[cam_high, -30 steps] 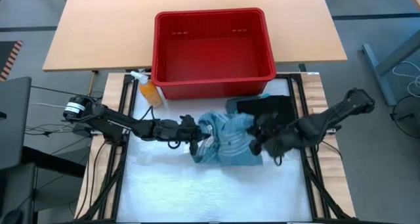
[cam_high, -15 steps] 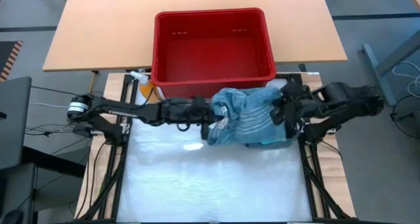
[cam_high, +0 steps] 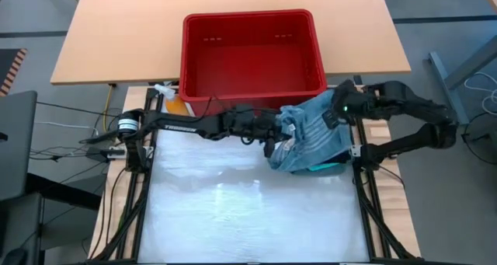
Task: Fold Laundry from Bin
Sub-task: Fold the blue patterned polo
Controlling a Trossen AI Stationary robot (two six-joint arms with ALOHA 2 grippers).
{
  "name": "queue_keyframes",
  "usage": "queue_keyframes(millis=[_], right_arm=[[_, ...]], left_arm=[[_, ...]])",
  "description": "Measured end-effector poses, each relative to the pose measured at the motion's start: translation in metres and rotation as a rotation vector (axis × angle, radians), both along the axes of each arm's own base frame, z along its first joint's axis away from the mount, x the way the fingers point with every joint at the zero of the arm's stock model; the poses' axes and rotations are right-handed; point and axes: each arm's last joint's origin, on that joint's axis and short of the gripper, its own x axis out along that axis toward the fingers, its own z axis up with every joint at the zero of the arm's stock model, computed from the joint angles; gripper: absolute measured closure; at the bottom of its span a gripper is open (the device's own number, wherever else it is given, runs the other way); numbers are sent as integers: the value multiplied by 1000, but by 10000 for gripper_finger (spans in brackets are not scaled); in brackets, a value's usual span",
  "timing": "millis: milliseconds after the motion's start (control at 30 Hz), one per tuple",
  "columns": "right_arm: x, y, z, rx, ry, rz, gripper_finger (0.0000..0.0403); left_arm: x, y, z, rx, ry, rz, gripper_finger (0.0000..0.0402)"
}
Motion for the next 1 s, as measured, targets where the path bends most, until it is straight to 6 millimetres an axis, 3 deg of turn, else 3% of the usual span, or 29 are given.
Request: queue_keyframes(millis=[233,467,667,1000], right_arm=[[-12,-35,-3,11,134,-46,377],[-23,-63,-37,97,335,-99,377],[-30,-72,-64,172,456,-119,365],[-35,-76,-70,191,482,-141,318]], left_arm=[[0,10,6,36,10,46,401],[15,32,-25,-42,14,112,401],[28,42,-63,-119,58,97,401],[27,45,-63,-112,60,82,400]])
